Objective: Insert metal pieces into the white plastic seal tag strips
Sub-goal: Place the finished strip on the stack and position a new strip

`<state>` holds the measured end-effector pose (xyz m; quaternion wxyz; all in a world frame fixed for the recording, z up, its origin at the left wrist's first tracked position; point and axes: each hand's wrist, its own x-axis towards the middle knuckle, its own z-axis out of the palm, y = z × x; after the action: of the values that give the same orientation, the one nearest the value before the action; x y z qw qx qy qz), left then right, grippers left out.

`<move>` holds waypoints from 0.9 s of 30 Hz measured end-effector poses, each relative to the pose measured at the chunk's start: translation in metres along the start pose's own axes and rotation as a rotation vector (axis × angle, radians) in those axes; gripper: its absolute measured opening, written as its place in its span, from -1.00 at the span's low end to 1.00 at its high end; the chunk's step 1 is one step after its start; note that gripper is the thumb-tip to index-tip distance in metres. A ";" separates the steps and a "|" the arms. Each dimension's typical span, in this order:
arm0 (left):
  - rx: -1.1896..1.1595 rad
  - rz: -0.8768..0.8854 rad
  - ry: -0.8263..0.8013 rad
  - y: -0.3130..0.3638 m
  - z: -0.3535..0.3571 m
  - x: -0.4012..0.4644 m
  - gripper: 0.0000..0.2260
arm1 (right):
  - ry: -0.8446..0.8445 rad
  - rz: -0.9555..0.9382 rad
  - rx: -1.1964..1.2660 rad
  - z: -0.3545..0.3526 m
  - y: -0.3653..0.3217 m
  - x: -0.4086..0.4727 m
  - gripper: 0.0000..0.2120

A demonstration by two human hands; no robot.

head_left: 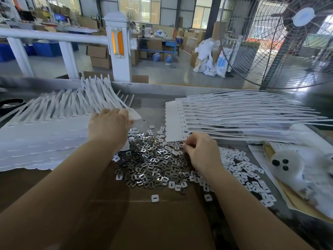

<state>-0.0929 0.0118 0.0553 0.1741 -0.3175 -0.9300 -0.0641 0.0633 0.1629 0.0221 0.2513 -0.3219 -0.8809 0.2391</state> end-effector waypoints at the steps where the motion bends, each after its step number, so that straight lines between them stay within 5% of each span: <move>1: -0.030 0.013 0.056 0.002 0.004 -0.004 -0.69 | 0.013 0.002 0.030 -0.001 0.001 0.000 -0.98; 5: -0.440 0.169 0.270 0.026 0.014 -0.020 -0.80 | 0.031 0.047 0.187 -0.001 0.001 0.002 -0.94; 12: -0.939 0.004 -0.193 0.081 0.032 -0.023 -0.88 | 0.002 0.157 0.468 0.003 -0.001 0.008 -0.90; 27: -1.256 -0.147 -0.338 0.104 0.035 0.004 -0.95 | -0.034 0.115 0.446 0.002 0.008 0.020 -0.92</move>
<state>-0.0421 0.1038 0.0247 -0.1980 -0.2999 -0.7496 -0.5559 0.0521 0.1818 0.0217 0.2871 -0.3042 -0.7906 0.4472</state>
